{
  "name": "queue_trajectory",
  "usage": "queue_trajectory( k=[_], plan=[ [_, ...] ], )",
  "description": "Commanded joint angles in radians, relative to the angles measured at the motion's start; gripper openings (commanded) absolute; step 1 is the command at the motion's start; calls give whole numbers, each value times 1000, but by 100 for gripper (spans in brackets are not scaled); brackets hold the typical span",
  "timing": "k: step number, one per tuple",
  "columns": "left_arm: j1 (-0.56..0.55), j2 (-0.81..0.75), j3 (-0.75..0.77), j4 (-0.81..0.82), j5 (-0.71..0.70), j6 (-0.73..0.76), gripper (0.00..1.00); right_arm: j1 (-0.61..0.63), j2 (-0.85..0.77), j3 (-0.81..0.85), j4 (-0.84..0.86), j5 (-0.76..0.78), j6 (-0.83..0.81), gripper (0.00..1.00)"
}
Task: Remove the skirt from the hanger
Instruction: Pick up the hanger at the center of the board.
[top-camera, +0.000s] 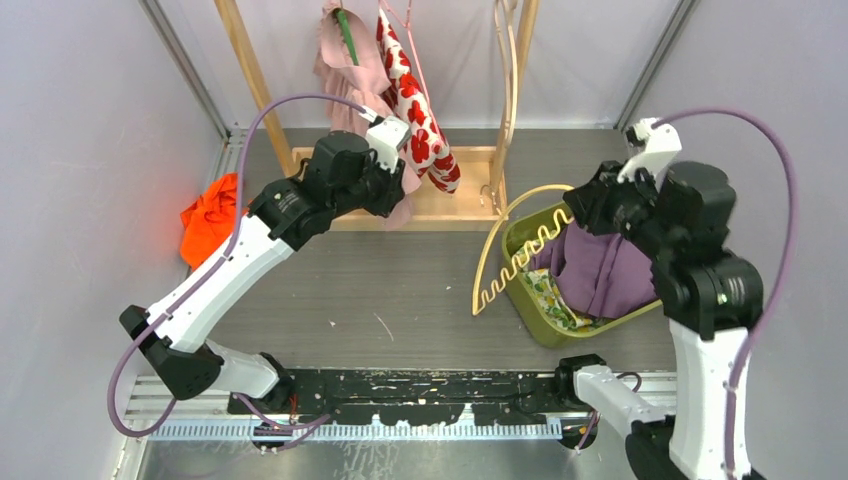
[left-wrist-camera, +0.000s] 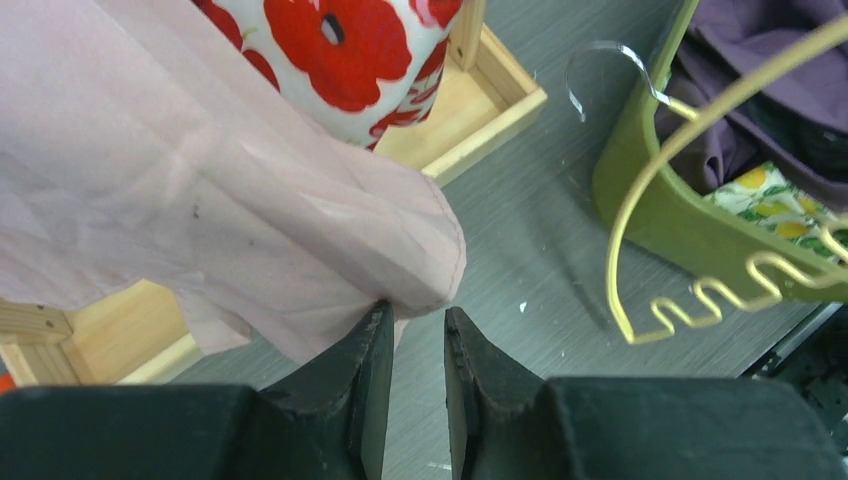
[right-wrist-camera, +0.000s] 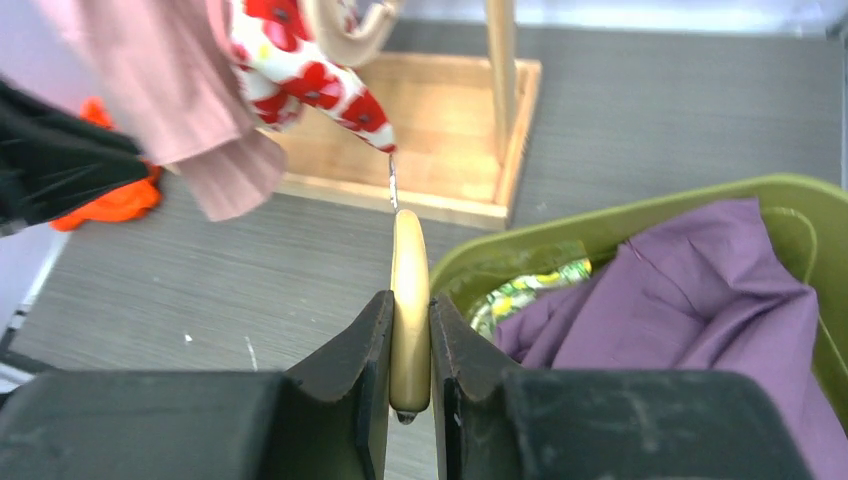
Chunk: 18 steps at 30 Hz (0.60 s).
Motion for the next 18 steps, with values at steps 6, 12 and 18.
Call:
queue_trajectory(
  k=[6, 12, 18],
  plan=[
    [3, 14, 72, 11, 27, -50, 25, 3, -57, 87, 138, -278, 14, 8],
    [2, 8, 90, -23, 12, -64, 24, 2, -40, 168, 175, -312, 33, 10],
    [2, -24, 71, -43, -15, -66, 24, 2, 9, 269, 242, -293, 40, 10]
  ],
)
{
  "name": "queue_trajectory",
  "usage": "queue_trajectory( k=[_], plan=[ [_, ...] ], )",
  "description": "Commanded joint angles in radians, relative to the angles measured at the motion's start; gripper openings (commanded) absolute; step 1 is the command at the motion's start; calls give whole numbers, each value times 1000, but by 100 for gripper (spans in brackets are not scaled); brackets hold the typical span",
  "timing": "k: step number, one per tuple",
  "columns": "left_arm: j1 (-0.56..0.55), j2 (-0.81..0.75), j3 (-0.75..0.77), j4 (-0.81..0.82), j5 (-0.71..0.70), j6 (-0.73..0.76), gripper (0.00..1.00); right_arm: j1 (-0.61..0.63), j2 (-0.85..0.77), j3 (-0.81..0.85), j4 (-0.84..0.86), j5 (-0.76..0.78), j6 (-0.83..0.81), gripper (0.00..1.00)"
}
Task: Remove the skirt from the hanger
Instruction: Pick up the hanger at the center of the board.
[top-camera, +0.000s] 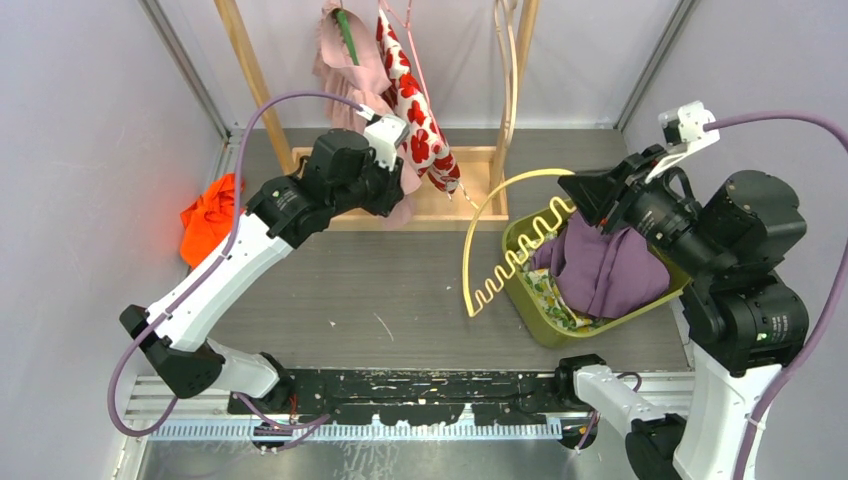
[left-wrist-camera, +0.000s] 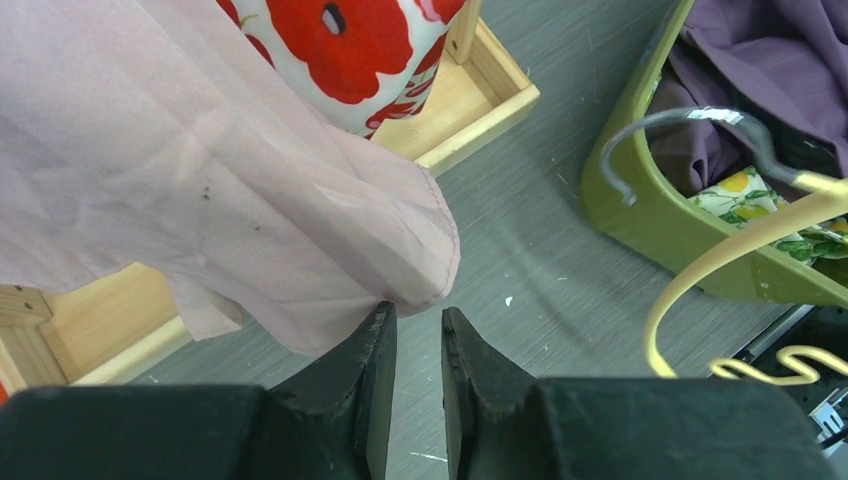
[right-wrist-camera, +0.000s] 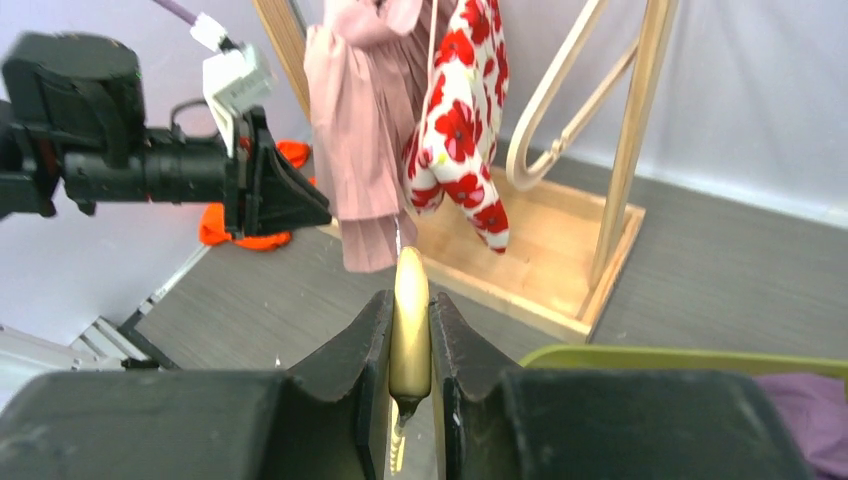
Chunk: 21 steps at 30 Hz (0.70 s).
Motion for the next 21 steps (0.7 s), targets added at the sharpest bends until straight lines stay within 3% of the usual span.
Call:
queue_trajectory(
  k=[1, 21],
  plan=[
    [2, -46, 26, -10, -24, -16, 24, 3, 43, 108, 173, -9, 34, 9],
    [2, -181, -19, -42, -29, -14, 24, 2, 341, 248, 851, 178, 211, 6]
  ],
)
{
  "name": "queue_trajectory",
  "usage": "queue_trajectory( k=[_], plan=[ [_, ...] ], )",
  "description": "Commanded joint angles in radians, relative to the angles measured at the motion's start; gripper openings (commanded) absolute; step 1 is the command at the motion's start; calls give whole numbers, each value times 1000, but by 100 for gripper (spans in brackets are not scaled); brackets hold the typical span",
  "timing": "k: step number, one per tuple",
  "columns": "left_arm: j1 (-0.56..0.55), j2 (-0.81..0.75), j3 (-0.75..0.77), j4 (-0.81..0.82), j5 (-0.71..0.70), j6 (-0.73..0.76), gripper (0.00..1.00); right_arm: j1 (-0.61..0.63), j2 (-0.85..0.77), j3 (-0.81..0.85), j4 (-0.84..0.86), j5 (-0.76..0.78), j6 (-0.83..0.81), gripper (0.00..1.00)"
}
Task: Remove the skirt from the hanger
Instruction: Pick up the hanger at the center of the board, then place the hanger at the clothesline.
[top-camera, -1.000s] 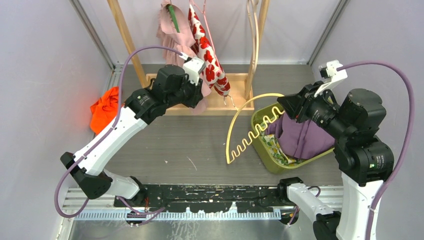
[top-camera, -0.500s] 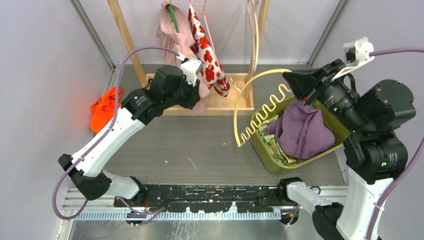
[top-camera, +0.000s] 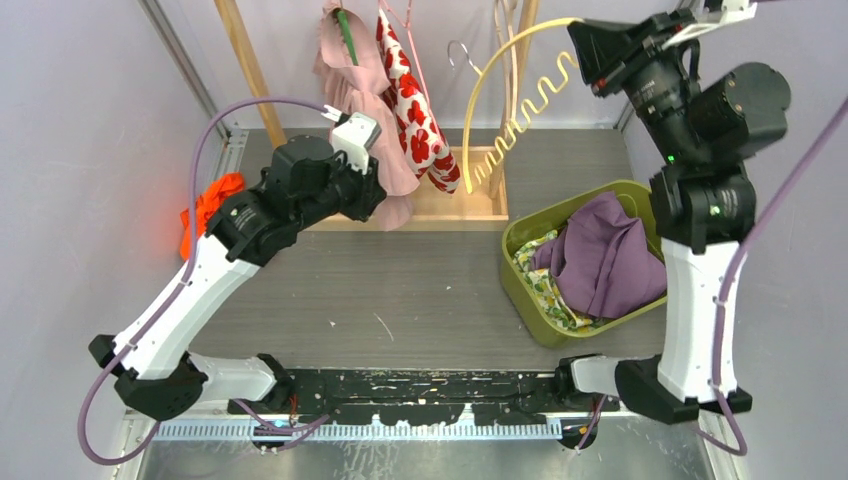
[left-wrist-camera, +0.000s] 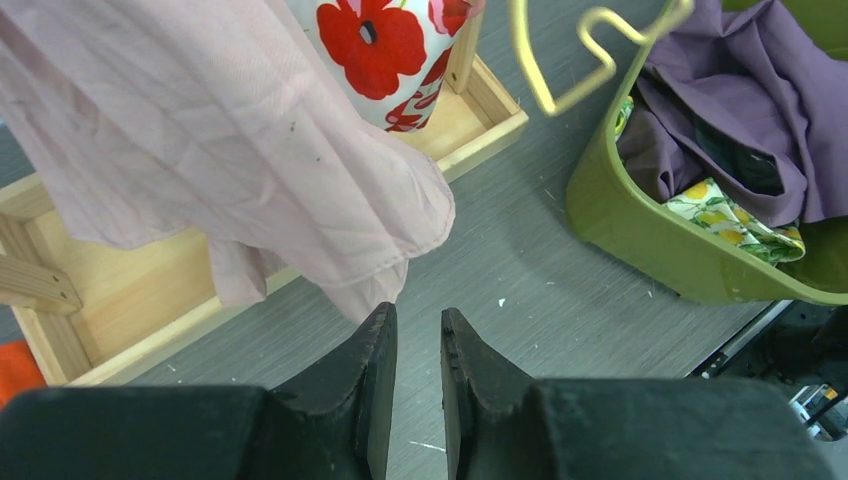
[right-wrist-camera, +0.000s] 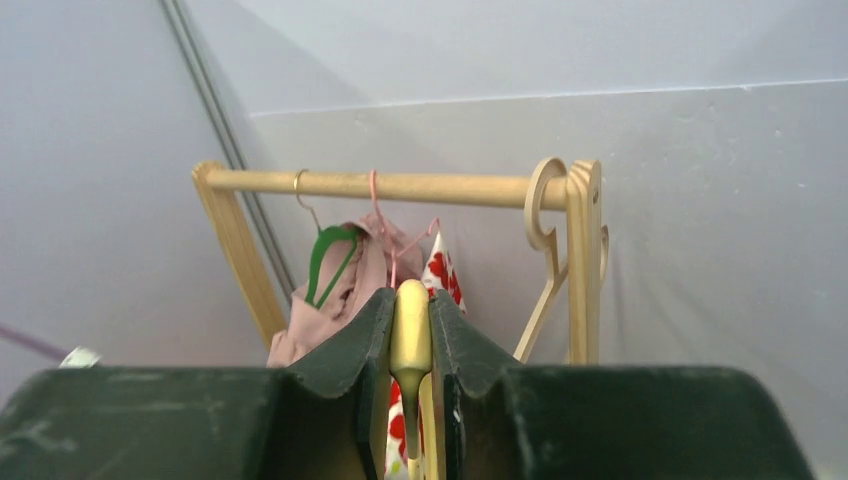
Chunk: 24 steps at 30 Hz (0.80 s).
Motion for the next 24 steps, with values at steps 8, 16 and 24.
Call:
queue_trajectory(
  k=[8, 16, 24],
  plan=[
    [2, -69, -11, -30, -58, 36, 24, 3, 150, 153, 409, 84, 99, 6],
    [3, -63, 3, -35, -69, 49, 24, 3, 164, 234, 410, 88, 89, 6],
    [2, -52, 9, -28, -57, 40, 24, 3, 147, 184, 448, 131, 81, 6]
  ],
)
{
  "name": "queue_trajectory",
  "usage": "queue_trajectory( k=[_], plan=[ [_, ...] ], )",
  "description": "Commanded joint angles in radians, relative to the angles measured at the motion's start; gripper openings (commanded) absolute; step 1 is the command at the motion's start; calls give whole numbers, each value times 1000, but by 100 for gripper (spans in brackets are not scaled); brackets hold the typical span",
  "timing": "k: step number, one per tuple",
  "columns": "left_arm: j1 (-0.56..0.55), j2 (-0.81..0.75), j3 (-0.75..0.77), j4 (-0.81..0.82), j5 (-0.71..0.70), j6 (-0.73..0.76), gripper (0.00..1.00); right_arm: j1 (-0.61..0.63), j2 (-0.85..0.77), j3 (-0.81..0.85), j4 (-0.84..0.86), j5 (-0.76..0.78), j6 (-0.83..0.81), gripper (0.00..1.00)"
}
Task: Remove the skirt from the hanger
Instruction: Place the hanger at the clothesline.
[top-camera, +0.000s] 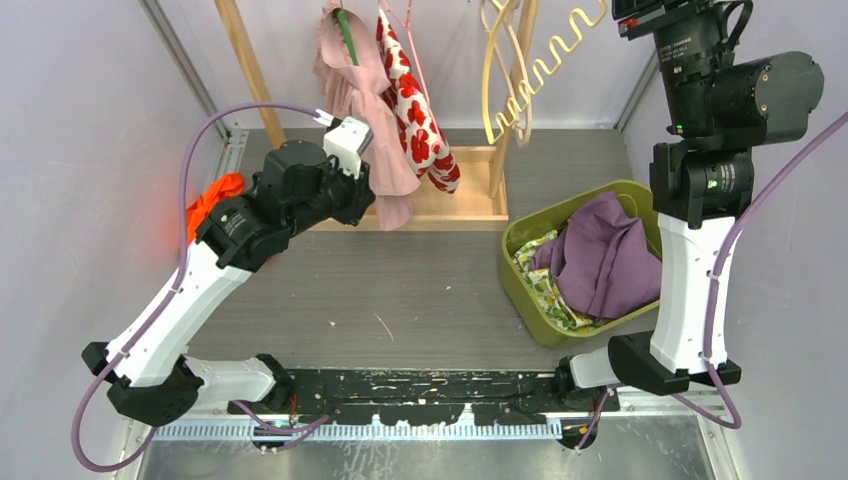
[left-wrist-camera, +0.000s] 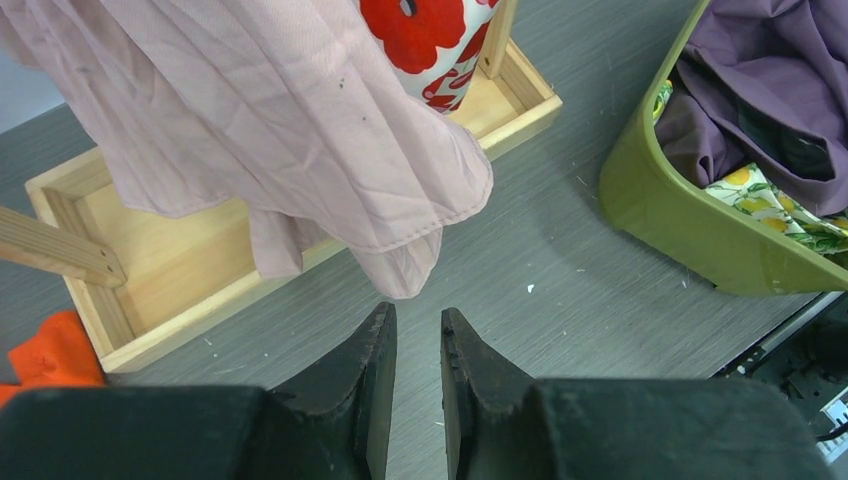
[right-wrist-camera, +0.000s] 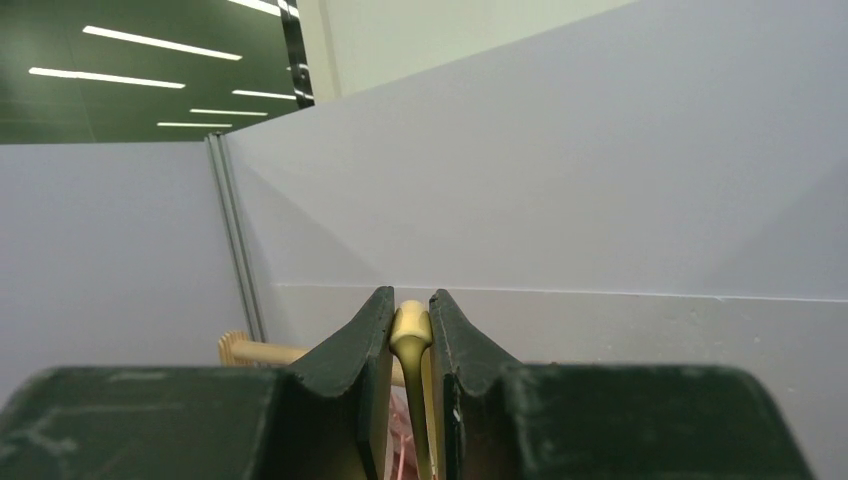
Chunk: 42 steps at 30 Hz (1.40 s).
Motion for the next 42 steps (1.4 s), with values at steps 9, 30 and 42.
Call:
queue_trajectory(
  k=[9, 30, 42],
  plan=[
    [3, -6, 11, 12, -27, 20, 24, 5, 91, 15, 268, 82, 61, 5],
    [3, 5, 31, -14, -84, 72, 25, 10, 146, 149, 365, 135, 93, 1],
    [3, 24, 58, -13, -83, 97, 25, 10, 279, 237, 386, 167, 102, 1]
  ],
)
